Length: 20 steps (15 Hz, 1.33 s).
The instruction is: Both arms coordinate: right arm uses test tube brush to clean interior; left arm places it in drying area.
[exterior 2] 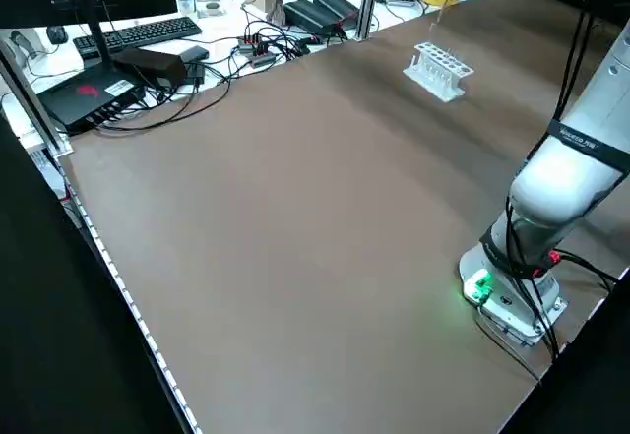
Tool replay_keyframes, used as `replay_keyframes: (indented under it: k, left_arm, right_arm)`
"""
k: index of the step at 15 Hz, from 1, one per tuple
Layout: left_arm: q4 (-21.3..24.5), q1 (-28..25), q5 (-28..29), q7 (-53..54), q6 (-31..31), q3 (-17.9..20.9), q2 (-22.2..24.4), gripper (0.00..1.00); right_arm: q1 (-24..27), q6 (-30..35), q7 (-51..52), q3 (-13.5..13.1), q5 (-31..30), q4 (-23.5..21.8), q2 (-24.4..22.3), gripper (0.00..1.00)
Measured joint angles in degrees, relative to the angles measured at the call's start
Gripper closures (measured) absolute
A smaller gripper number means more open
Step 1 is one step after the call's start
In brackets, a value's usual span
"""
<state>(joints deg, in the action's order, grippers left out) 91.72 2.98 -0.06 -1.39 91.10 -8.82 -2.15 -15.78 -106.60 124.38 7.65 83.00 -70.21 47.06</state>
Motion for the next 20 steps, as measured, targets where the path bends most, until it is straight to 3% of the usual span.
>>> replay_keyframes:
  k: [20]
  left_arm:
    - [0.0, 0.0, 0.0, 0.0, 0.0, 0.0, 0.0, 0.00]
  right_arm:
    - [0.2, -0.5, 2.0, -0.1, 0.1, 0.0, 0.5, 0.98]
